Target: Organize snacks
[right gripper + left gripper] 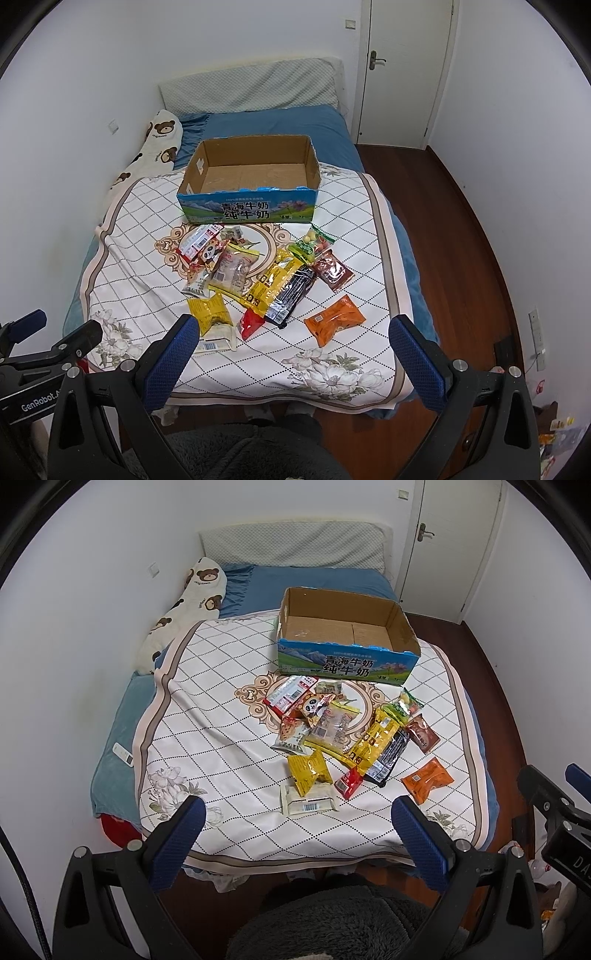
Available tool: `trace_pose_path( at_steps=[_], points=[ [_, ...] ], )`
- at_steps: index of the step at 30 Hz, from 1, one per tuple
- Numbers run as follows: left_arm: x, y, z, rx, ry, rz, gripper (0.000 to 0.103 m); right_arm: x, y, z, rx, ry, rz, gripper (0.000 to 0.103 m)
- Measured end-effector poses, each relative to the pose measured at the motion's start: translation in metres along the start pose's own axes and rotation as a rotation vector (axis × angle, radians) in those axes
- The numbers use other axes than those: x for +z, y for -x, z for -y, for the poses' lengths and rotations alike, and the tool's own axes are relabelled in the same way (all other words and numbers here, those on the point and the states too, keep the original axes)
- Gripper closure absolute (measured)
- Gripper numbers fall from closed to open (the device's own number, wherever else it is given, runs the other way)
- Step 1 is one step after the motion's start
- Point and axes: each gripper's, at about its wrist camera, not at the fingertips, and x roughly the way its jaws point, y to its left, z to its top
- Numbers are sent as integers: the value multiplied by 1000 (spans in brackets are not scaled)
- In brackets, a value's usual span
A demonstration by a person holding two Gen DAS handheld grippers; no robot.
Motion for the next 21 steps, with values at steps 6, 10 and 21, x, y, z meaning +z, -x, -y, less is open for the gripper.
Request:
trace_pose_path(
  at_steps=[6, 10, 21],
  points=[
    [1, -2, -3, 0, 3, 1, 0, 3, 1, -4, 2, 0, -2, 0],
    [2, -3, -4, 2, 3, -2, 0, 3, 2, -5, 3, 1, -2, 0],
    [18, -61, -24, 72, 24, -40, 0, 10, -58, 7, 45, -93, -63, 0]
  ],
)
